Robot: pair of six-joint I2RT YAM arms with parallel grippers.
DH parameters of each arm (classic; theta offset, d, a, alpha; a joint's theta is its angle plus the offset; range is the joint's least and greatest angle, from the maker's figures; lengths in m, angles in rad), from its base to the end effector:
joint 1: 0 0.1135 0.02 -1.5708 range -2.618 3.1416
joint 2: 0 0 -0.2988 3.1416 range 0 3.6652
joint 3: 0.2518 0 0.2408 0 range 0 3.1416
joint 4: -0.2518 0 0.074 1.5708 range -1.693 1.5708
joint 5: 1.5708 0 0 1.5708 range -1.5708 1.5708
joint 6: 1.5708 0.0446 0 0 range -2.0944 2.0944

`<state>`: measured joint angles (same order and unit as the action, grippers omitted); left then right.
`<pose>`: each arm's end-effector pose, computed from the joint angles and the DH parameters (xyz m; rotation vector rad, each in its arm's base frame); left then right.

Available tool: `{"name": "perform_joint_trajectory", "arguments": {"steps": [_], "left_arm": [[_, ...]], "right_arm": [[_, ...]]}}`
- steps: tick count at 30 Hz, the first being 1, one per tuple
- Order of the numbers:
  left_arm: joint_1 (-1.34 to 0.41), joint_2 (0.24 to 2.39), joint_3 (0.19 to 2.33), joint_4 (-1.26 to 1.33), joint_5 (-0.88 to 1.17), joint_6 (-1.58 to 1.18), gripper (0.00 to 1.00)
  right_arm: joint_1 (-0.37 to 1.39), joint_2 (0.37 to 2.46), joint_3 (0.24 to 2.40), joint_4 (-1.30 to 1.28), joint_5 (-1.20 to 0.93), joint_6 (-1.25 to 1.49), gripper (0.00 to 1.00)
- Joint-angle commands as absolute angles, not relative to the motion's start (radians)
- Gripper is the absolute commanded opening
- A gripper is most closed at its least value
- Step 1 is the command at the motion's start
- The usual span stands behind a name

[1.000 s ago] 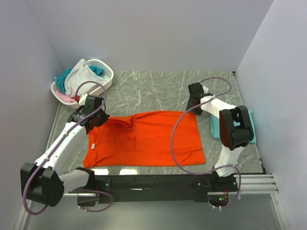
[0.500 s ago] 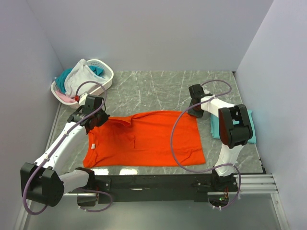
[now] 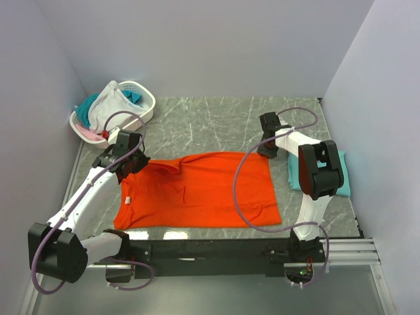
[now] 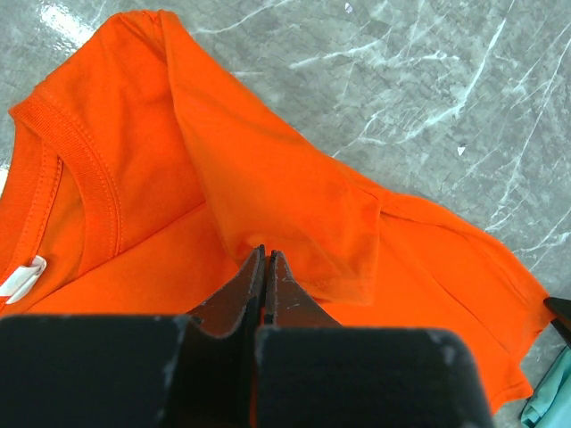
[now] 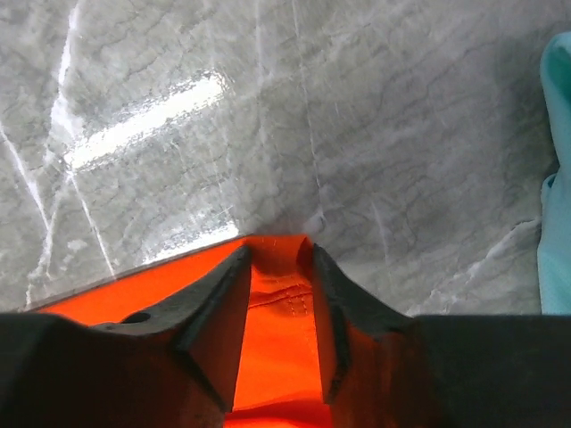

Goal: Fold and stack the t-shirts
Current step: Fold the tshirt

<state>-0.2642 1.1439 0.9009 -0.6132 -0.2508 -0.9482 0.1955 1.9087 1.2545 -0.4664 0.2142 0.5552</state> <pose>0.2093 -0.0452 0.2991 -0.9133 2.2281 -0.2624 0.3862 0.0668 0.1952 0.5374 2.5917 -0.0426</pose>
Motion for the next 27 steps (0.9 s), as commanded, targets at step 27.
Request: {"name": "perform_joint_trajectory", "arguments": {"steps": [27], "left_arm": [[-0.268, 1.016, 0.9, -0.715, -0.273, -0.996, 0.01]], "right_arm": [[0.227, 1.542, 1.048, -0.413, 0.199, 0.457, 0.0]]}}
